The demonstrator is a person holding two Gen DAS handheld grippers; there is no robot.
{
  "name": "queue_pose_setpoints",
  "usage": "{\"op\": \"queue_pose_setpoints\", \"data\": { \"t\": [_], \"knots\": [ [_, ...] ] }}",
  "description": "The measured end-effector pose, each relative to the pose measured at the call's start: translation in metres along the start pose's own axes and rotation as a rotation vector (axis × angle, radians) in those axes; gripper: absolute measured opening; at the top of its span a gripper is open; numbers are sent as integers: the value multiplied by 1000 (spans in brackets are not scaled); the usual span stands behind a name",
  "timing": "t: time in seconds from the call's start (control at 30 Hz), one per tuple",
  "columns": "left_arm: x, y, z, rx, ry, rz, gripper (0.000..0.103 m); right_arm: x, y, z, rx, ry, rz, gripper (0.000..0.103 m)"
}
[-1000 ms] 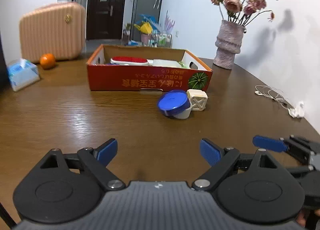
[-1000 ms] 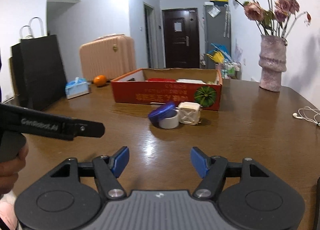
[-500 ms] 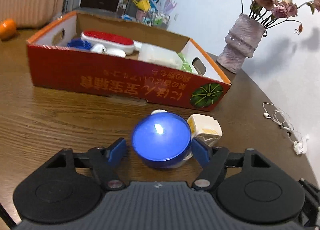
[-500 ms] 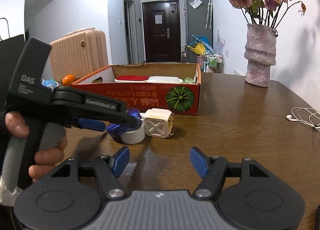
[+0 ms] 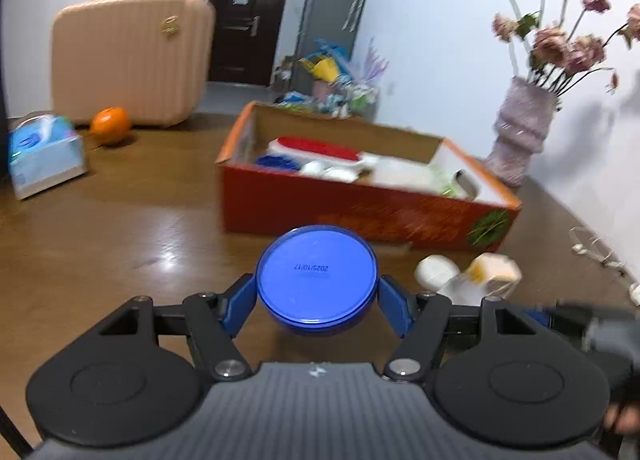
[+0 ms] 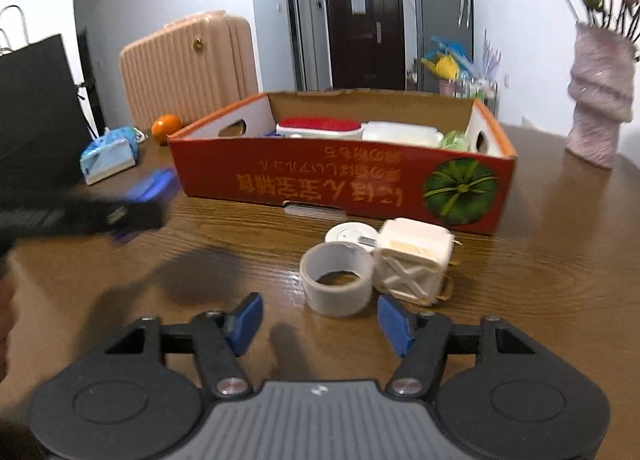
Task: Organize rigid objects
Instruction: 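Grasp the large blue lid with the left gripper while the right grasps the grey tape roll, then carry the blue lid and tape roll into the box and release them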
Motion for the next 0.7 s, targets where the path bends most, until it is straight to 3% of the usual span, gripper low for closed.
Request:
{"op": "queue_pose_setpoints", "data": {
  "t": [0.13, 0.23, 0.33, 0.47, 0.7],
  "knots": [
    [-10, -26, 11, -5, -28, -46, 68, 16, -5, -10, 11, -11, 27, 59],
    [-15, -37, 18, -11, -37, -65, 67, 22, -8, -11, 2, -13, 61, 44],
    [-21, -42, 20, -13, -32, -77, 67, 18, -9, -10, -12, -16, 66, 42],
    [-40, -34, 22, 30, -14, -98, 67, -10, -10, -3, 5, 11, 56, 42],
    [-90, -5, 33, 84, 22, -65, 67, -91, -24, 21, -34, 88, 34, 42]
  ]
}}
Point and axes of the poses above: each gripper's, at about its wrist camera, not at the fingertips, and x roughly the way its jaws point, y to its right, z to its underside, the point moved 4 cm from there along x, roughly the way its jaws point, and after that the axes turned 2 degrees about z, right-handed, at the moved point
